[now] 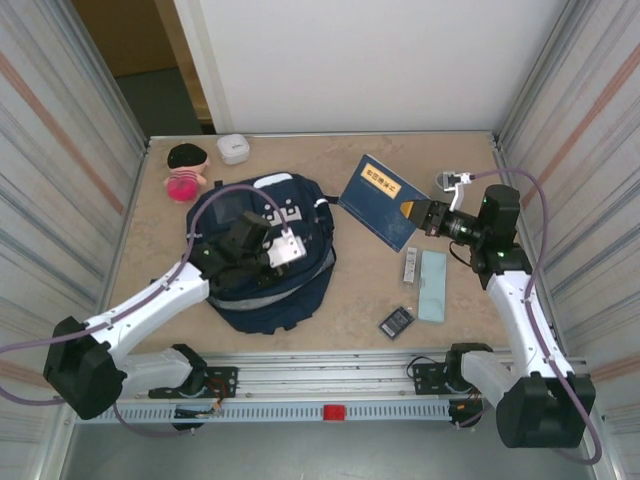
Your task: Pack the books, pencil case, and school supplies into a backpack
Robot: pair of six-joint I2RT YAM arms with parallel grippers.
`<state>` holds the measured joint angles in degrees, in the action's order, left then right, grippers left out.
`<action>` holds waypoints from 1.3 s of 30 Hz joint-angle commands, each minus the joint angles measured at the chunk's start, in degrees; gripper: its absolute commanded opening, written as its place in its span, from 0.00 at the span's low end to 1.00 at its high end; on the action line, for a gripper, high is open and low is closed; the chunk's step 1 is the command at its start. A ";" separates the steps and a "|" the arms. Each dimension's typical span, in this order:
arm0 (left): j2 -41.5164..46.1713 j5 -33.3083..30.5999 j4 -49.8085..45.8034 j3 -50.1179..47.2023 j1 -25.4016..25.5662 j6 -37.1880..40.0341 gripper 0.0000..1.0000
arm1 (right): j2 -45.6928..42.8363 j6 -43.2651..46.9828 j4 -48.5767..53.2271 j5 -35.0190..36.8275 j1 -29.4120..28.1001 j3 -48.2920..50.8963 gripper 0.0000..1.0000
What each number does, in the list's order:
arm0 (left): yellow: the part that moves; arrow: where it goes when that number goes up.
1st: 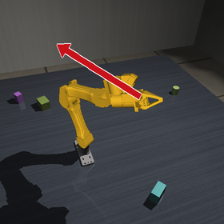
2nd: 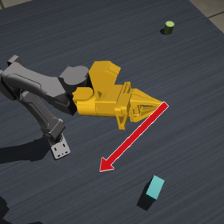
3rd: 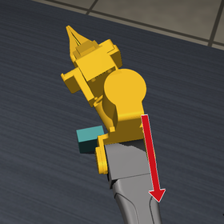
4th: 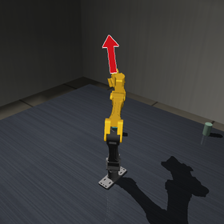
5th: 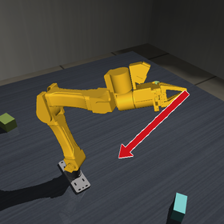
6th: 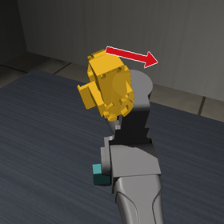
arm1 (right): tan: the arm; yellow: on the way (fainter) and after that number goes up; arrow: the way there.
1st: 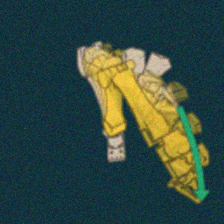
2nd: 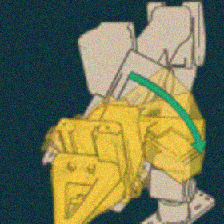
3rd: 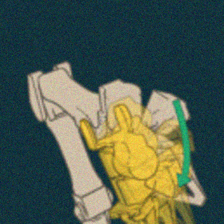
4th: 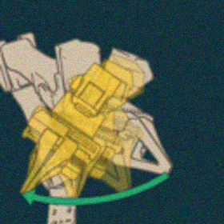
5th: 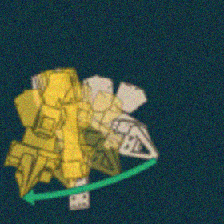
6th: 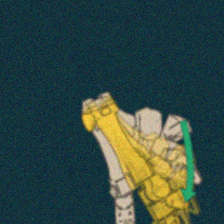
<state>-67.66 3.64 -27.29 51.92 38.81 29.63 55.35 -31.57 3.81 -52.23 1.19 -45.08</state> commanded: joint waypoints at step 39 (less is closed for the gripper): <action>-11.04 29.71 5.49 26.62 -12.16 -28.20 0.00 | 20.12 -49.88 -49.04 42.94 -44.28 14.03 0.00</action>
<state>-80.20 29.10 -27.22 74.98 27.05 1.23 72.03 -80.40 -32.82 -15.29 -41.60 -26.79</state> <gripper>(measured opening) 0.055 0.140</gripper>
